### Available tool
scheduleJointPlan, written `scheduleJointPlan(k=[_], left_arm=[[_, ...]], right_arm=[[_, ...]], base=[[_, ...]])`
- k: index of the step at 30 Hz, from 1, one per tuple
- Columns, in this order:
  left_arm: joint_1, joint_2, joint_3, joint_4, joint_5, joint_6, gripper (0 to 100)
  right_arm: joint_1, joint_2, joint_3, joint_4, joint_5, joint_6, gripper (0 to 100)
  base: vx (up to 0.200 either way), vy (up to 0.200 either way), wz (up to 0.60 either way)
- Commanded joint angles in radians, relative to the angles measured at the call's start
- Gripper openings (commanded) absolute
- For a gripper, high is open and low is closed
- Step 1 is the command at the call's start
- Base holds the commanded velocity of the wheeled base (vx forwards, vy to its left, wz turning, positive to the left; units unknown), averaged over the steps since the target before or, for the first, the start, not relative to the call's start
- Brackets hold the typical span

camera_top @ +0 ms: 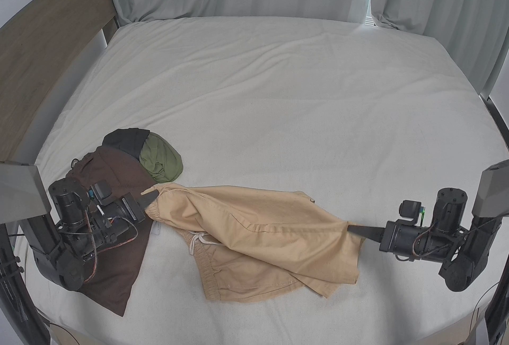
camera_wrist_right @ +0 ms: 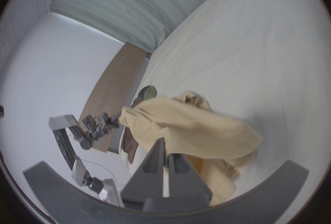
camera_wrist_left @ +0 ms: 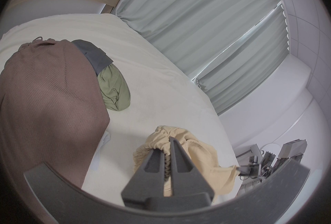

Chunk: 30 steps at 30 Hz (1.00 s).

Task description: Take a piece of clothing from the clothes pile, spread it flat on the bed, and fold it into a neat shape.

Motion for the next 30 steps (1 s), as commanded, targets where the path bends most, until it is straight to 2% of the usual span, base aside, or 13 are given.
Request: scheduleJointPlan(k=[1,9,21,22,30], left_arm=[[0.0,-0.005,0.004,-0.001,-0.007,0.0,0],[0.0,-0.002,-0.003,-0.001,-0.006,0.002,0],[-0.006,0.0,-0.006,-0.001,-0.006,0.002,0],[-0.006,0.001,-0.006,-0.001,-0.006,0.002,0],[-0.007,-0.003,-0.006,-0.001,-0.006,0.002,0]], right_arm=[[-0.037,-0.034,-0.048,-0.001,0.001,0.017,0],[-0.092,-0.022,-0.095,0.002,0.006,0.073,0],[-0.049,0.059,-0.08,-0.001,0.009,0.076,0],[-0.041,0.059,-0.08,-0.001,0.009,0.076,100],[0.036,0.069,-0.086,-0.003,0.001,0.076,100]], base=[[0.0,0.0,0.0],[0.0,0.0,0.0],[0.0,0.0,0.0],[0.0,0.0,0.0],[0.0,0.0,0.0]])
